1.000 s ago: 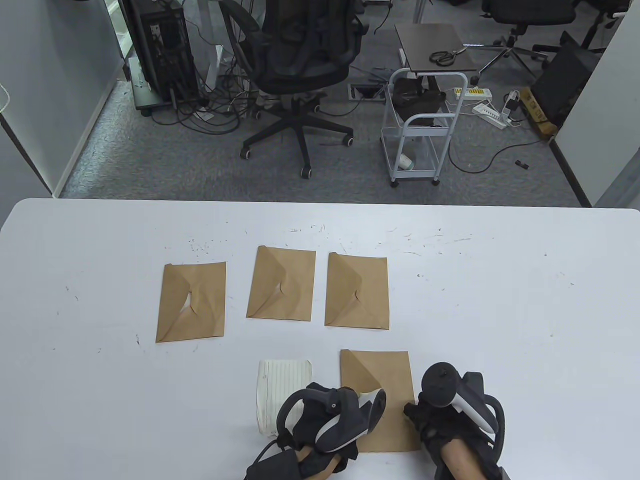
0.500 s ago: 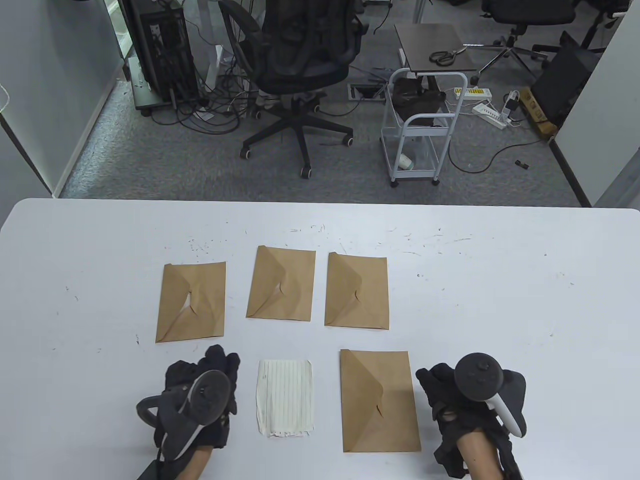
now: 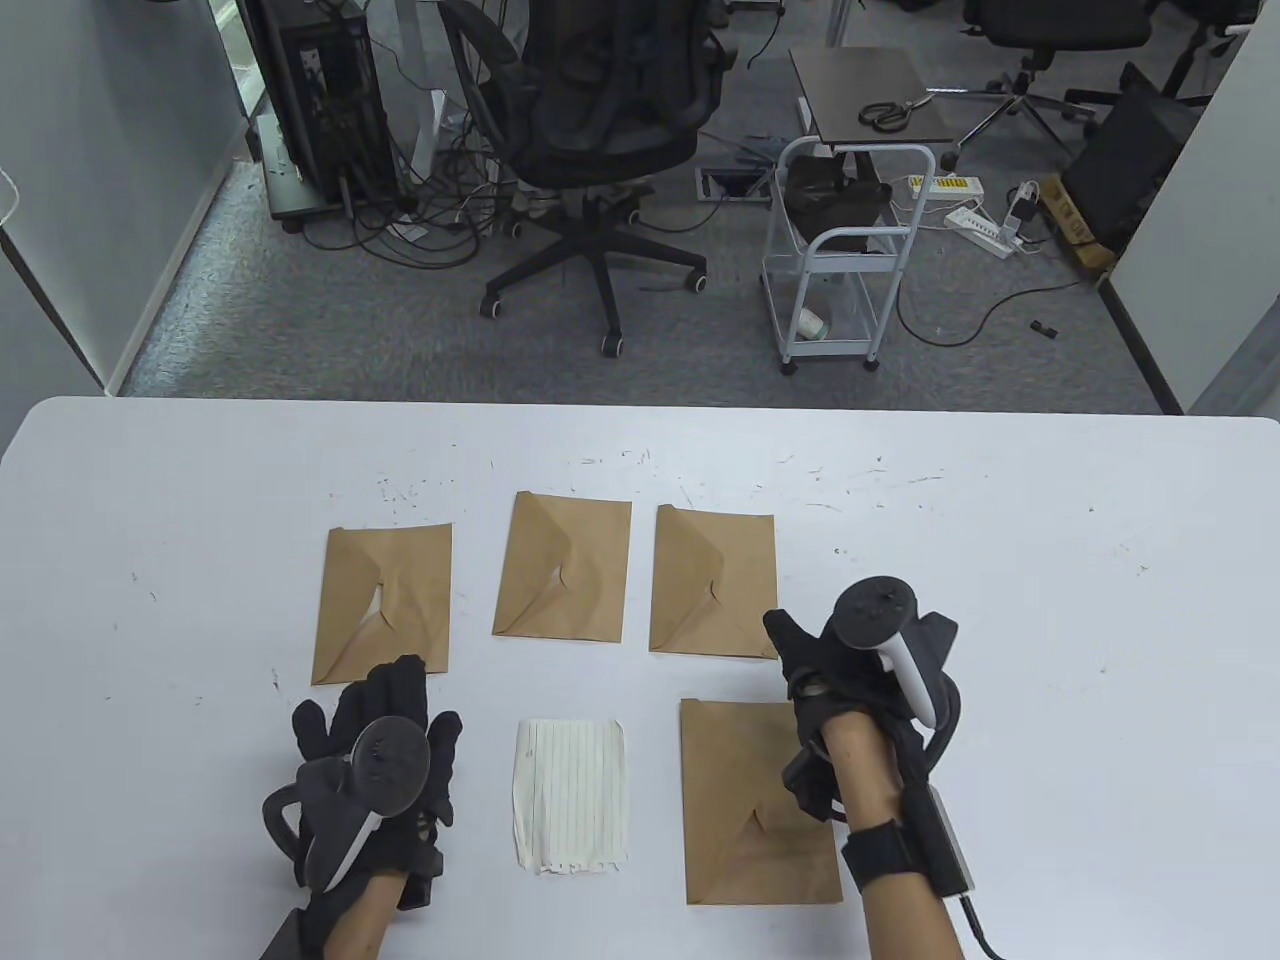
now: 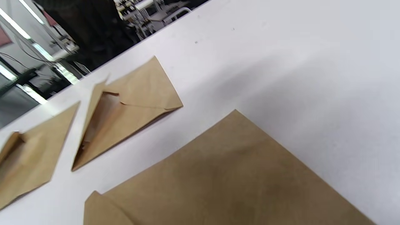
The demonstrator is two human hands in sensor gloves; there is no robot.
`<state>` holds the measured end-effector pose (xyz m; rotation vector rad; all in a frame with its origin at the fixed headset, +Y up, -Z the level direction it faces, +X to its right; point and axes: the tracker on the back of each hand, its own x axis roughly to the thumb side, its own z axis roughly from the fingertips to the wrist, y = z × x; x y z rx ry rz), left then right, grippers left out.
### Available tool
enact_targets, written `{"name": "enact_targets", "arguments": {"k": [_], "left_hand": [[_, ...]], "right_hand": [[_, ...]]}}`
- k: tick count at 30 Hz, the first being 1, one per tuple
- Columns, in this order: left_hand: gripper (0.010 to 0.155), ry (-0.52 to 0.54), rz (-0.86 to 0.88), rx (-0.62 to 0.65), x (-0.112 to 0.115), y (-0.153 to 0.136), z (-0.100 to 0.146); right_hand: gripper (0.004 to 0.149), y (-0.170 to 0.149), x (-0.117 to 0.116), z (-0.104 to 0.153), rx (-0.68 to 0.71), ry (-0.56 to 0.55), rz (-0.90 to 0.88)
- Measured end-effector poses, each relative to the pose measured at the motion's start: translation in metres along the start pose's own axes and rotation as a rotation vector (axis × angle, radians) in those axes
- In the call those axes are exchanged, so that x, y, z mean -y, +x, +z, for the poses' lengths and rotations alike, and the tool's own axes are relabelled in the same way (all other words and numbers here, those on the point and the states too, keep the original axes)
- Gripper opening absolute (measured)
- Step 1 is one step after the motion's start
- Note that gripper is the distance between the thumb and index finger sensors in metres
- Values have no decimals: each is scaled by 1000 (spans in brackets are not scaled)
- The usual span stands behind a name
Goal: Pull paper from envelopes and stack
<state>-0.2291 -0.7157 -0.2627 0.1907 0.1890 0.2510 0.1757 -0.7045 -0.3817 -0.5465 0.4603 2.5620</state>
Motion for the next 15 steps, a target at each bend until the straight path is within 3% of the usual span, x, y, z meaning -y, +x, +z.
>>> {"name": "enact_targets", "arguments": {"k": [7, 15], "left_hand": [[73, -16, 4, 29, 3, 5, 1], [73, -54, 11, 36, 9, 6, -1]], "right_hand": [[102, 43, -31, -28, -120, 81, -25], [113, 70, -69, -64, -223, 138, 108]]}}
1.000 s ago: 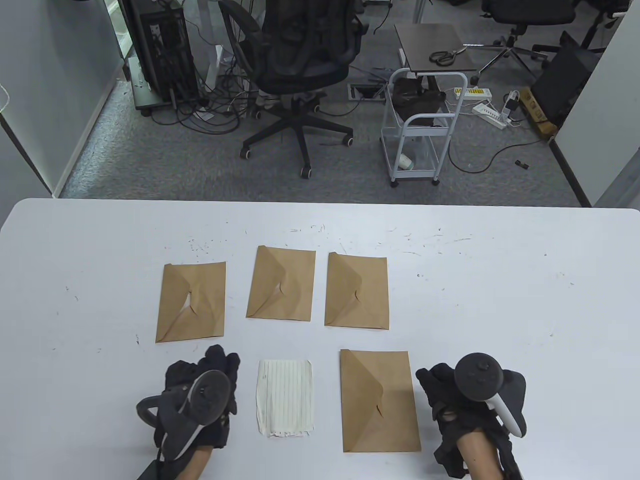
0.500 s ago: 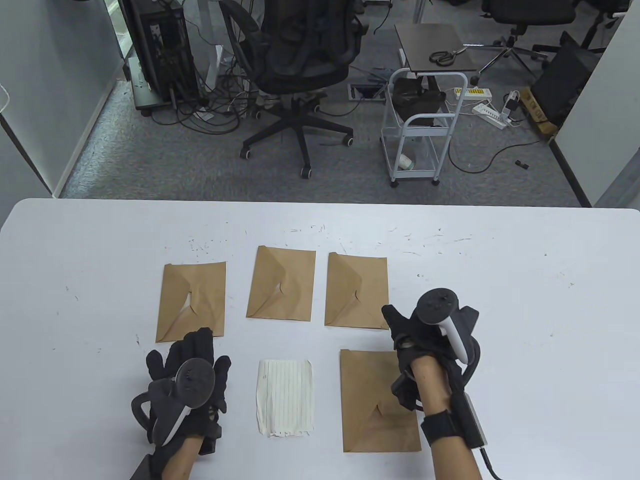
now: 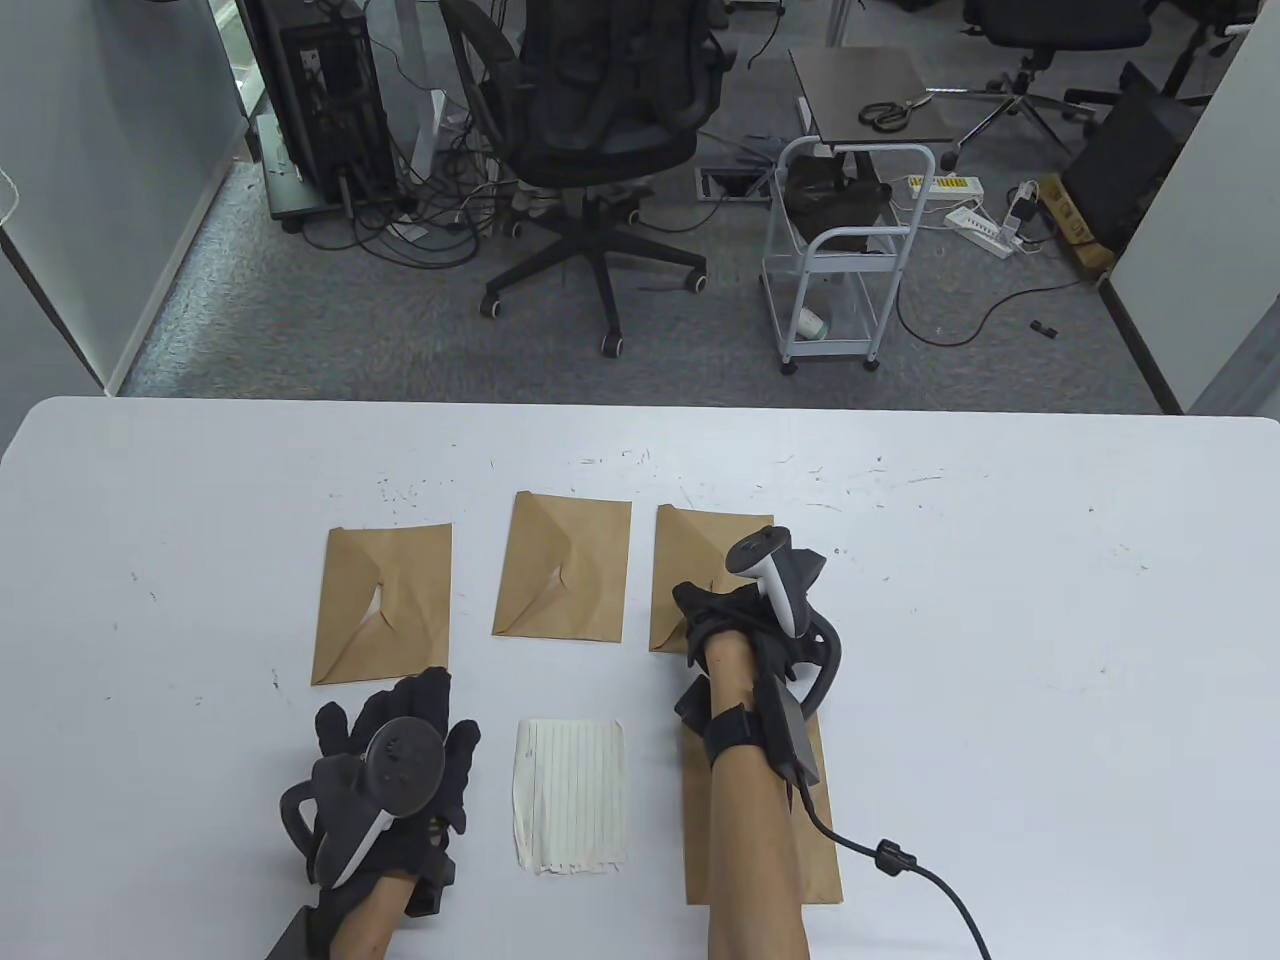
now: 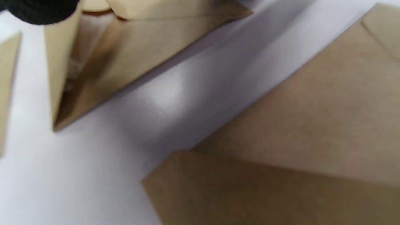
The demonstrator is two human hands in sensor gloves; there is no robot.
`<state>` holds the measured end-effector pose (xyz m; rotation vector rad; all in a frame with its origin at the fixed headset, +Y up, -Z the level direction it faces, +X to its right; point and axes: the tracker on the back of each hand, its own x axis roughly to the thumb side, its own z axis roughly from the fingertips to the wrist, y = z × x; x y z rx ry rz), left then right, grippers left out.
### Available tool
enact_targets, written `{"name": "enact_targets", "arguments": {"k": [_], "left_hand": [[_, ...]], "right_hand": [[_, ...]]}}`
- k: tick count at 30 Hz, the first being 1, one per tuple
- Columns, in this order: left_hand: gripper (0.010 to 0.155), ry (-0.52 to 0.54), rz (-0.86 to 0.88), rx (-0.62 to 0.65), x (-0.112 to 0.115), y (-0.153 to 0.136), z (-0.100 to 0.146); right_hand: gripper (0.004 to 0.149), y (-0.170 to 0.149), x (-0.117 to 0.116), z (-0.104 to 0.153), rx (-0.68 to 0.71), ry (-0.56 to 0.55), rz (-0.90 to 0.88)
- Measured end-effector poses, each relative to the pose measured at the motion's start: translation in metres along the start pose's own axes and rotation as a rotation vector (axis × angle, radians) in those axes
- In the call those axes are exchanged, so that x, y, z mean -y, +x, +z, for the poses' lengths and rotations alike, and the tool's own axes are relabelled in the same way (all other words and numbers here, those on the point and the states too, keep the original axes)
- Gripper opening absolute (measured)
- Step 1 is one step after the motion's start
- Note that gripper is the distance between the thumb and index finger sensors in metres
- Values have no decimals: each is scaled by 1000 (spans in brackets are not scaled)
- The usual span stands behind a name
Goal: Pull paper from envelopes and stack
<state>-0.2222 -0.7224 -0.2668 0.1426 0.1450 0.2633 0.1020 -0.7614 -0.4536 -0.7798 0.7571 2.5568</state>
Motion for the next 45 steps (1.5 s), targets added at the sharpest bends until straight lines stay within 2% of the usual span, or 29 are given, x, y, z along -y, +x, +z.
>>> {"name": "enact_targets", "arguments": {"k": [4, 11, 17, 21, 23, 26, 28, 31, 36, 38, 41, 44, 45], "left_hand": [[73, -17, -6, 4, 4, 1, -1], [73, -39, 0, 2, 5, 2, -2], [73, -56, 1, 0, 7, 4, -2], [72, -63, 2, 5, 8, 5, -3], [72, -67, 6, 7, 8, 5, -3], [72, -73, 11, 7, 9, 5, -3], [72, -77, 16, 8, 9, 4, -4], [72, -82, 23, 16, 10, 5, -4], [72, -75, 25, 24, 10, 6, -4], [72, -75, 28, 27, 11, 6, -3], [72, -69, 29, 38, 10, 7, -2], [72, -69, 57, 69, 11, 12, 1], [71, -70, 75, 77, 12, 15, 1]], "right_hand": [[111, 8, -3, -4, -38, -116, 108], [114, -5, 7, -10, -27, -43, 45], [116, -9, 10, -10, -6, -106, 80], [108, -18, 8, -15, 19, -60, 18], [99, -27, 12, -16, 14, -116, -19], [80, -45, 15, -20, 37, -161, -160], [62, -59, 18, -23, 80, -183, -320], [46, -81, 25, -24, 165, -141, -562], [40, -110, 36, -22, 286, -112, -714], [40, -120, 42, -16, 353, -154, -778], [40, -132, 48, -2, 507, -167, -872], [40, -140, 46, 21, 669, -102, -949], [39, -143, 44, 27, 672, -95, -966]]}}
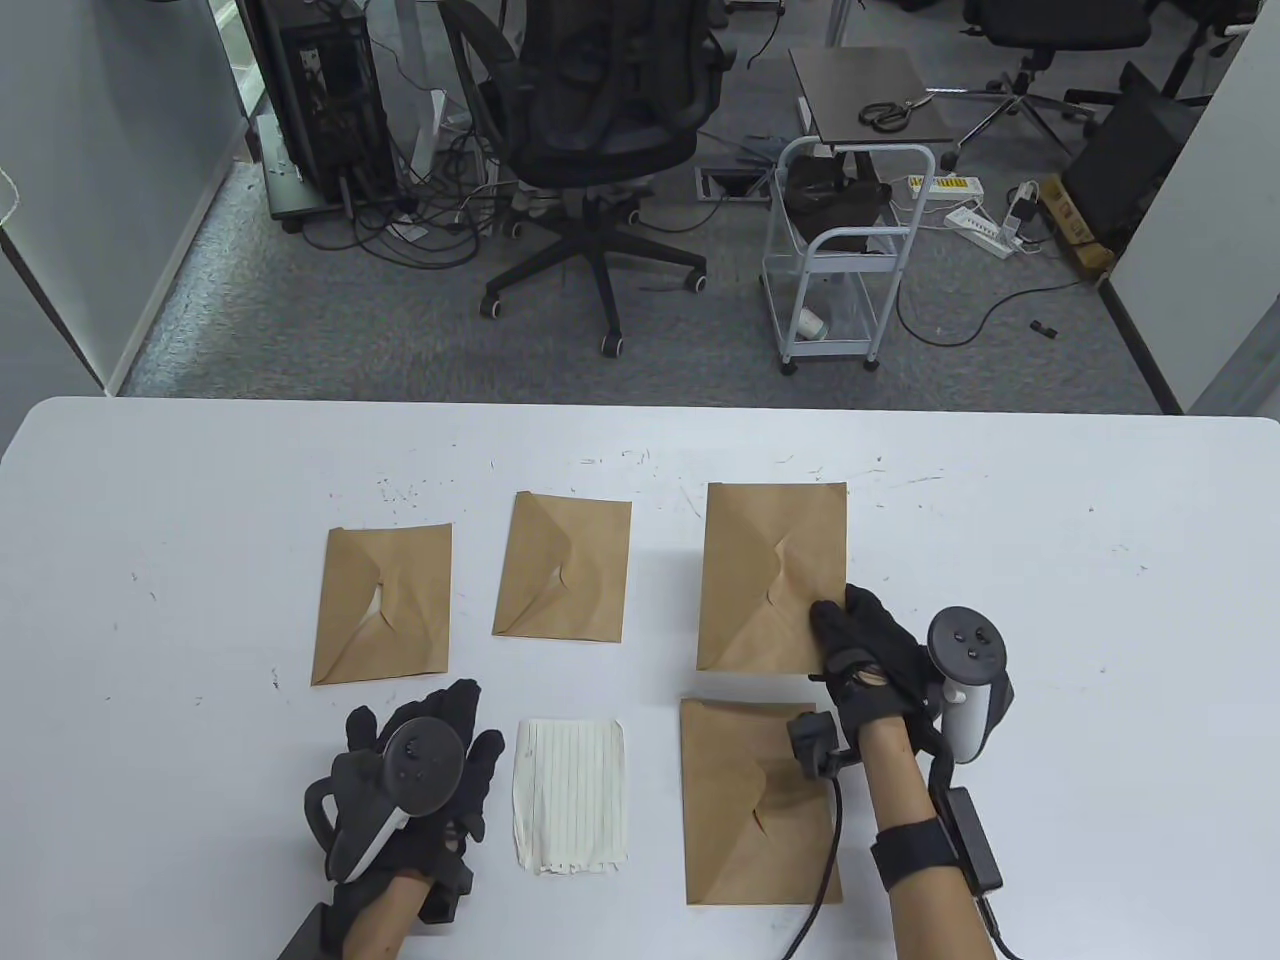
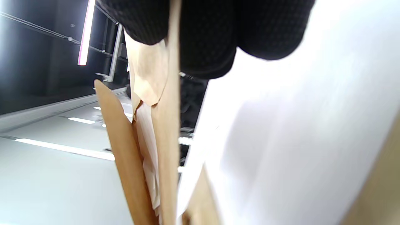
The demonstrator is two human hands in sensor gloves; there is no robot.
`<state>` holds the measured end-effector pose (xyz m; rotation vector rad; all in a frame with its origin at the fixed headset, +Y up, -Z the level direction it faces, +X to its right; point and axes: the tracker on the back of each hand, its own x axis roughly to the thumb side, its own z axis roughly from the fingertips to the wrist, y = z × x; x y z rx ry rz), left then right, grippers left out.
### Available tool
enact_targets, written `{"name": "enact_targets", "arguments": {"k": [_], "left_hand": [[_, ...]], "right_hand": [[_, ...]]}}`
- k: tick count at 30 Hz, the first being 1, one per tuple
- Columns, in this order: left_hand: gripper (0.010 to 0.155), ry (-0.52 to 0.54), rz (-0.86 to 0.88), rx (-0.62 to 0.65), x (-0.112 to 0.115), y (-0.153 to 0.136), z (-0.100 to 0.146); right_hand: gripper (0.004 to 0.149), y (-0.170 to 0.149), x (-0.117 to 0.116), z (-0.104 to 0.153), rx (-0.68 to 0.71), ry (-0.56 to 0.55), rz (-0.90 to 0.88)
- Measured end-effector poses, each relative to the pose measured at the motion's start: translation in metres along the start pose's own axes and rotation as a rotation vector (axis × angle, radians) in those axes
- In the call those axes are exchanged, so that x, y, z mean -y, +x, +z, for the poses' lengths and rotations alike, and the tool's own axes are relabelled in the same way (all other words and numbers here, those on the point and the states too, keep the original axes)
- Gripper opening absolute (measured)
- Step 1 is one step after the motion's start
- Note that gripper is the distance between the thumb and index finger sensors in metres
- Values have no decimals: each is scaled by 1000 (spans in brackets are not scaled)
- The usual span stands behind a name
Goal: Pull paper from envelopes and stack
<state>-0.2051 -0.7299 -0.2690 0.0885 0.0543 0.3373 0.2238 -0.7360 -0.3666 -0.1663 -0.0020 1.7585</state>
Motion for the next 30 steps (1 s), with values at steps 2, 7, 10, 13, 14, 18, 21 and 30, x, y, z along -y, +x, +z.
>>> {"name": "enact_targets", "arguments": {"k": [2, 7, 10, 13, 14, 18, 21, 30], "left_hand": [[71, -13, 21, 19, 4, 7, 1], [71, -20, 23, 149, 11, 30, 11], [71, -5, 177, 265, 0, 50, 32], [71, -2, 337, 433, -6, 75, 55], [71, -3, 376, 492, -5, 82, 59], [73, -170, 658, 657, 10, 98, 67], [76, -230, 840, 560, 18, 92, 62], [78, -115, 1021, 277, 22, 53, 40]], "right_hand": [[39, 3, -4, 19, 80, -49, -24], [38, 17, -21, 60, 305, -53, 51], [38, 39, -31, 92, 445, -98, 165], [38, 60, -44, 120, 615, -201, 379], [38, 65, -50, 130, 678, -245, 452], [38, 73, -80, 153, 843, -278, 642], [38, 73, -94, 163, 925, -260, 722], [39, 77, -93, 179, 1038, -205, 655]]}}
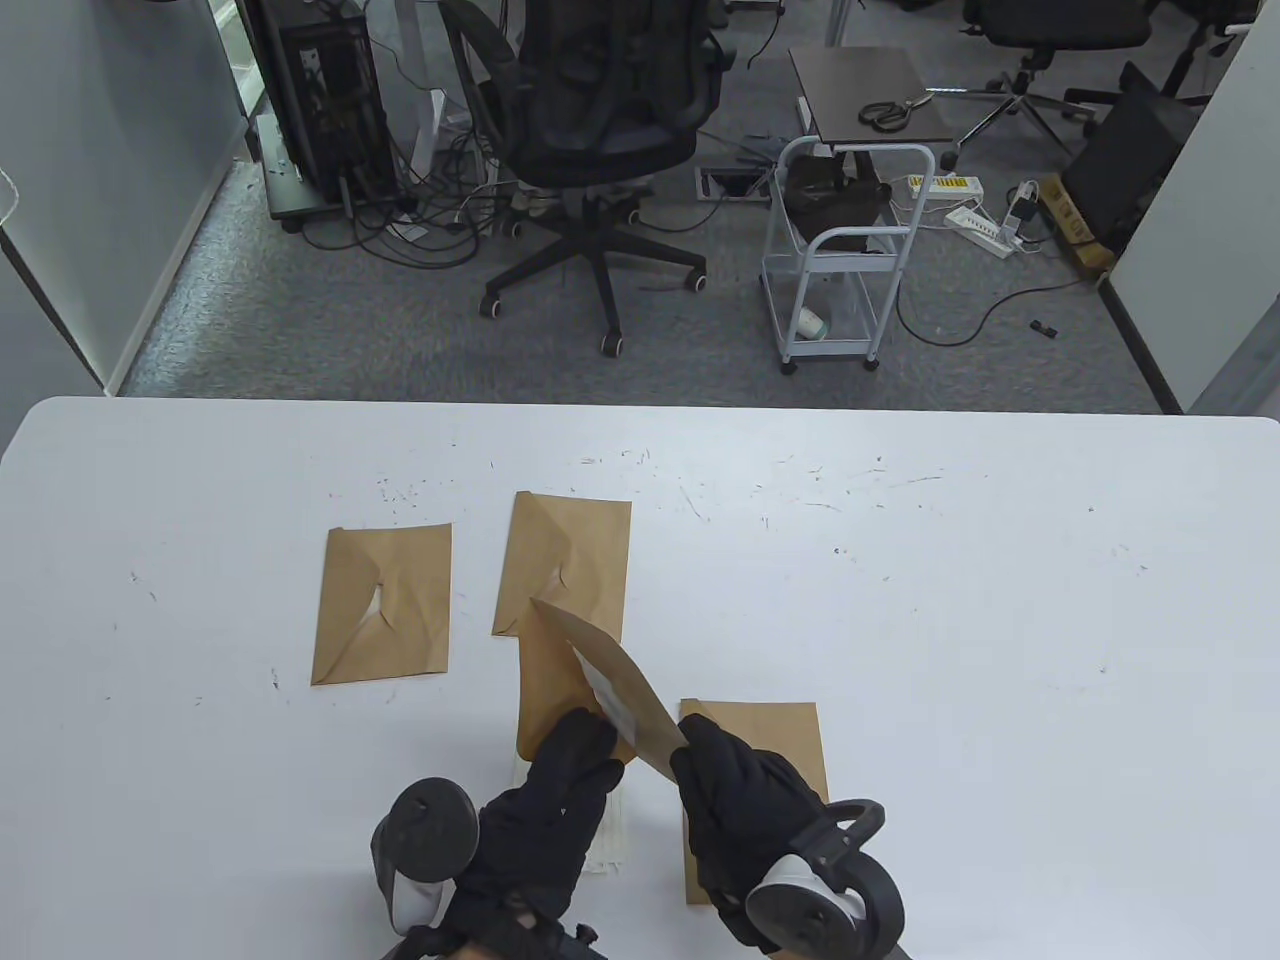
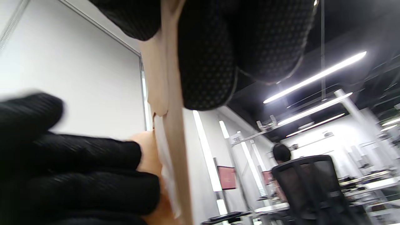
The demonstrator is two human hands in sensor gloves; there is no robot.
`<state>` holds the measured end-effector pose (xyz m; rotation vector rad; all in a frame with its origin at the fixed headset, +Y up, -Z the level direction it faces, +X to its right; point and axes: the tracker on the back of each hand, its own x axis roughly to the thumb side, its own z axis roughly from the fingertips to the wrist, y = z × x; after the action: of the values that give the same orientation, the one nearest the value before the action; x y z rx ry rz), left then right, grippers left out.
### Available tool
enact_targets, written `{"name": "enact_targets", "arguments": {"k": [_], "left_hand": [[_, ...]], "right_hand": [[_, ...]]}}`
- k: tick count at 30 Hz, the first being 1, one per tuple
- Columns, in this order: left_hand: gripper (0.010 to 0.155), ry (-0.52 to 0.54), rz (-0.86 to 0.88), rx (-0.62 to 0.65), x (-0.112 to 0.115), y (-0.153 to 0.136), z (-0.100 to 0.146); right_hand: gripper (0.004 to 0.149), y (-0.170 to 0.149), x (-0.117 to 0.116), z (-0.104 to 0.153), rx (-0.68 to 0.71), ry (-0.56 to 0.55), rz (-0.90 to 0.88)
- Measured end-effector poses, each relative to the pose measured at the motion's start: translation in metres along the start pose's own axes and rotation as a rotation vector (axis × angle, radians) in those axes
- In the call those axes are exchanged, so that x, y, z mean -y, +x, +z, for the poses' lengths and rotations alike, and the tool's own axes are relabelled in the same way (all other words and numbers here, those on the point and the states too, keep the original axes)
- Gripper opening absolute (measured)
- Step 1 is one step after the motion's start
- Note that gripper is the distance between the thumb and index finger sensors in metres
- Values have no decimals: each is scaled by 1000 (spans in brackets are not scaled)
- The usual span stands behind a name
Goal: Pull paper from envelopes and stack
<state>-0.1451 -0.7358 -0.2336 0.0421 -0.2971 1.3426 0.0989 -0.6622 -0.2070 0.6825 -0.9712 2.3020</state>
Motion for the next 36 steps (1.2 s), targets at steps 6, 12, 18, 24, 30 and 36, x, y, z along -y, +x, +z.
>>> {"name": "enact_targets", "arguments": {"k": [6, 12, 18, 24, 30, 36], "left_hand": [[81, -3, 83, -36, -8, -12, -8], [89, -122, 242, -44, -6, -24, -17], [88, -173, 428, -30, -4, -27, -20], [83, -105, 432, -65, -12, -30, -20], [57, -77, 401, -76, -17, -28, -20], [46, -26, 288, -48, -24, -21, -18]], "right_hand": [[39, -1, -7, -1, 66, 133, -177], [38, -13, -19, -7, 141, 349, -668], [38, -40, -20, -7, -7, 328, -830], [38, -48, -18, -7, -48, 308, -823], [38, -38, -17, -7, -22, 312, -767], [39, -42, -10, 0, -99, 280, -634]]}}
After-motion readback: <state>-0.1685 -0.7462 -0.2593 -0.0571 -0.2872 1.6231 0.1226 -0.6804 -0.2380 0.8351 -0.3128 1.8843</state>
